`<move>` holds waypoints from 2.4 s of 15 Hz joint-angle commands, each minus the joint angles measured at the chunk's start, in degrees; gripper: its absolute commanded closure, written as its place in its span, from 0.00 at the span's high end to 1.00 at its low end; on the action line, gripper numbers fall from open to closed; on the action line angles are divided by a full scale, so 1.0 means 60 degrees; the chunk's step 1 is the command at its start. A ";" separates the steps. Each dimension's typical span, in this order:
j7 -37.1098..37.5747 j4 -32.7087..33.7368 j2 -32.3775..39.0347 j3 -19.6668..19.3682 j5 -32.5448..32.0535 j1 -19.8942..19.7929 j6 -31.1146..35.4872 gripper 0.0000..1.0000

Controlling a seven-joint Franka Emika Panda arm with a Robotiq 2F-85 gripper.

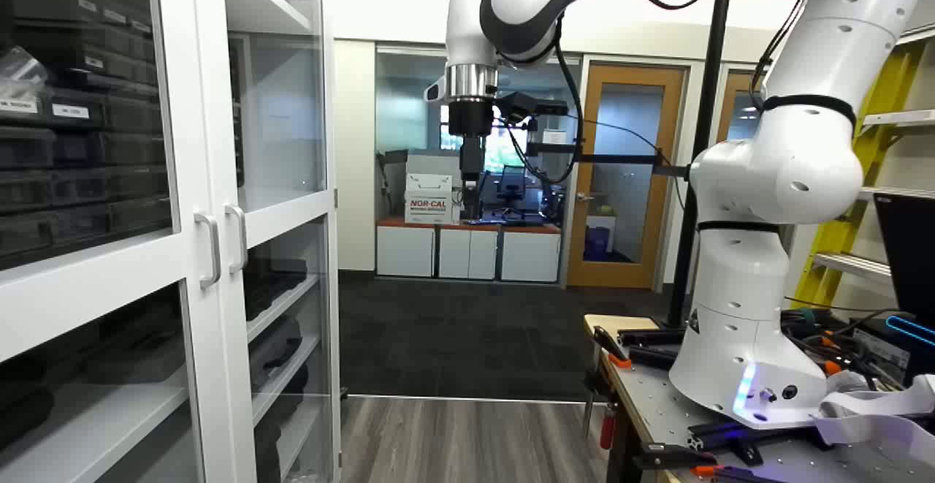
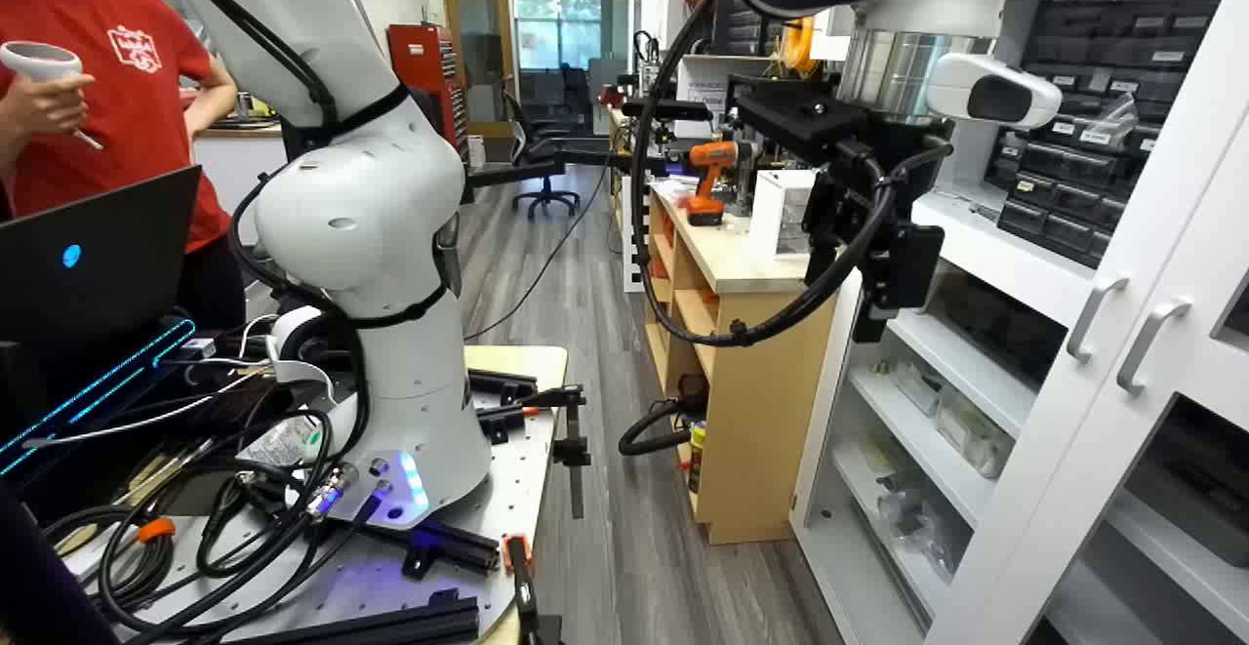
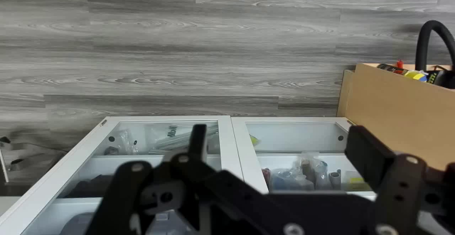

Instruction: Open the door

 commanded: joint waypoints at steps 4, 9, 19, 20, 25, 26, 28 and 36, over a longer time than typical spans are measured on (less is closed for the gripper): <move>-0.0048 0.0012 0.0017 0.0165 0.0063 -0.0172 -0.0016 1.00; -0.0093 0.0018 0.0063 0.0156 0.0129 -0.0146 0.0085 1.00; 0.0959 -0.0125 0.0871 0.0770 0.0212 -0.0073 0.3538 1.00; 0.1161 -0.0120 0.1068 0.0815 0.0344 -0.0042 0.4086 1.00; 0.2092 0.0075 0.2021 0.1155 0.0516 -0.0030 0.6127 1.00; 0.2233 0.0138 0.2206 0.1225 0.0476 -0.0022 0.6438 1.00; 0.2536 0.0299 0.2568 0.1387 0.0336 -0.0020 0.6961 1.00; 0.2463 0.0418 0.2757 0.1548 0.0318 -0.0022 0.6932 1.00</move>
